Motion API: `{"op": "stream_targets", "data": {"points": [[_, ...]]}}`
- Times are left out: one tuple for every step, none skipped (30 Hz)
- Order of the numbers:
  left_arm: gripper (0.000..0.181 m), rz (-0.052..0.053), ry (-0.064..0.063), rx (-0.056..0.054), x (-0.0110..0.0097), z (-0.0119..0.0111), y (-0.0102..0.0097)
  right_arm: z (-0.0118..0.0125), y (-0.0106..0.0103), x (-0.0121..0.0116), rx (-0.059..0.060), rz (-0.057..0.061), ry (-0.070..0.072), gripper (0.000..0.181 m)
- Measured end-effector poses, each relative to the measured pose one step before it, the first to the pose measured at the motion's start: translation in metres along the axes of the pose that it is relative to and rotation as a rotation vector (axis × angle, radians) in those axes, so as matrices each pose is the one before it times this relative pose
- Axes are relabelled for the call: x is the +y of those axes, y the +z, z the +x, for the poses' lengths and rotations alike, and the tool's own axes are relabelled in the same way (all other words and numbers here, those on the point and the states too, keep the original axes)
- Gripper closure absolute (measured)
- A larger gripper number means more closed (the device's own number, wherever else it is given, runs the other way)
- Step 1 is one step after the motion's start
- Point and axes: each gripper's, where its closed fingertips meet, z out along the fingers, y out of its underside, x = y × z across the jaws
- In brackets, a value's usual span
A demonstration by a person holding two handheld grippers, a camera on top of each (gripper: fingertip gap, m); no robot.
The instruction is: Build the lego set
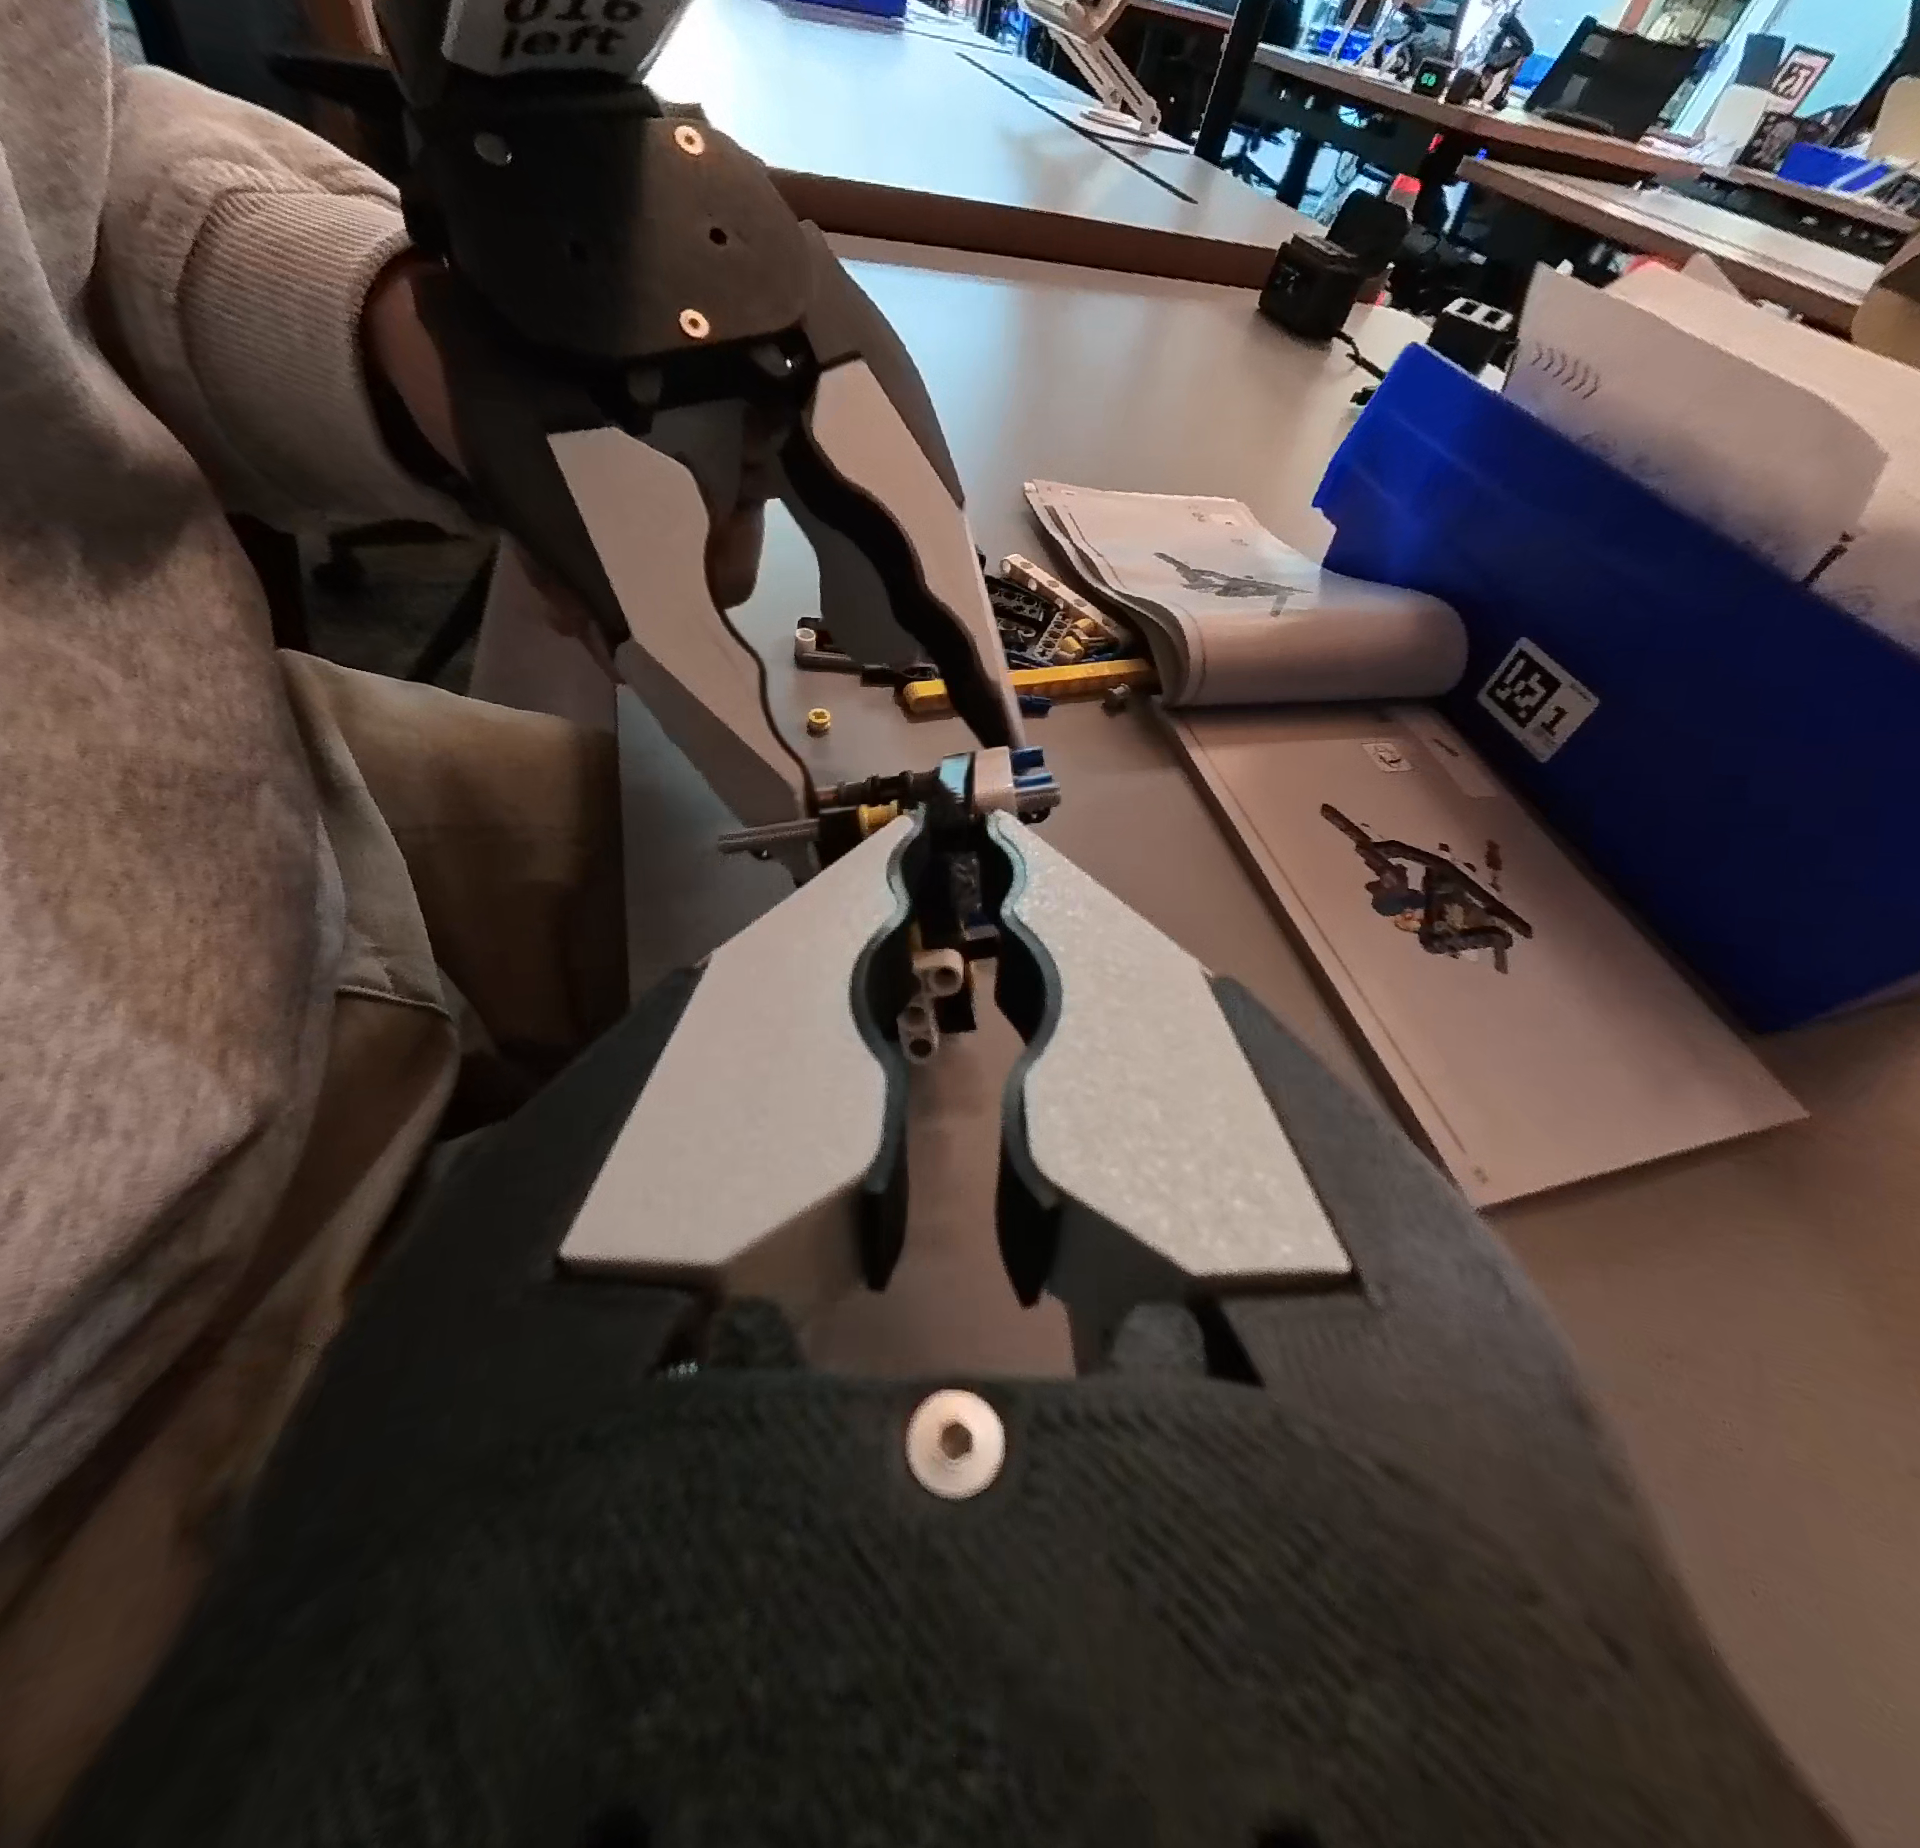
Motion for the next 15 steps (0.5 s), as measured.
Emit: {"op": "stream_targets", "data": {"points": [[0.127, 0.0030, 0.0023, 0.0025, -0.00020, -0.00009, -0.00044, 0.00099, -0.00084, 0.00070, -0.0039, 0.0023, 0.0120, 0.173], [0.125, 0.0051, 0.0016, -0.0001, -0.00051, -0.00075, -0.00059, 0.00124, -0.00117, 0.00095, -0.0072, 0.0019, 0.0154, 0.173], [0.123, 0.0054, 0.0010, -0.0023, -0.00061, -0.00128, -0.00081, 0.00159, -0.00181, 0.00145, -0.0086, -0.0013, 0.0180, 0.174], [0.120, 0.0064, 0.0002, -0.0005, -0.00082, -0.00124, -0.00098, 0.00268, -0.00247, 0.00184, -0.0042, -0.0056, 0.0210, 0.174], [0.118, 0.0111, -0.0013, 0.0042, -0.00155, -0.00065, -0.00127, 0.00325, -0.00268, 0.00255, -0.0011, -0.0072, 0.0207, 0.174], [0.115, 0.0107, -0.0037, 0.0018, -0.00158, -0.00101, -0.00120, 0.00234, -0.00264, 0.00246, -0.0058, -0.0049, 0.0192, 0.174], [0.113, 0.0114, -0.0048, 0.0052, -0.00186, -0.00044, -0.00109, 0.00161, -0.00228, 0.00221, -0.0085, -0.0020, 0.0190, 0.174], [0.112, 0.0074, -0.0034, 0.0146, -0.00118, 0.00130, -0.00090, 0.00177, -0.00178, 0.00178, -0.0037, -0.0023, 0.0141, 0.174], [0.112, 0.0016, -0.0049, 0.0058, -0.00041, 0.00006, -0.00046, 0.00112, -0.00134, 0.00159, -0.0045, -0.0051, 0.0073, 0.174], [0.110, -0.0010, 0.0002, 0.0023, 0.00005, -0.00008, -0.00029, 0.00060, -0.00107, 0.00148, -0.0061, -0.0069, 0.0017, 0.174], [0.109, -0.0013, 0.0062, 0.0003, 0.00036, -0.00014, -0.00021, 0.00081, -0.00103, 0.00145, -0.0035, -0.0058, 0.0020, 0.174], [0.108, -0.0026, 0.0091, -0.0018, 0.00065, -0.00018, -0.00014, 0.00128, -0.00090, 0.00148, 0.0003, -0.0064, 0.0036, 0.174], [0.108, -0.0037, 0.0090, 0.0001, 0.00069, 0.00006, -0.00003, 0.00144, -0.00078, 0.00143, 0.0017, -0.0064, 0.0032, 0.174], [0.107, -0.0026, 0.0071, 0.0099, 0.00038, 0.00172, 0.00008, 0.00124, -0.00050, 0.00134, 0.0023, -0.0065, 0.0024, 0.174], [0.106, -0.0029, 0.0047, 0.0194, 0.00048, 0.00318, -0.00006, 0.00188, -0.00033, 0.00182, 0.0071, -0.0104, 0.0016, 0.174]]}}
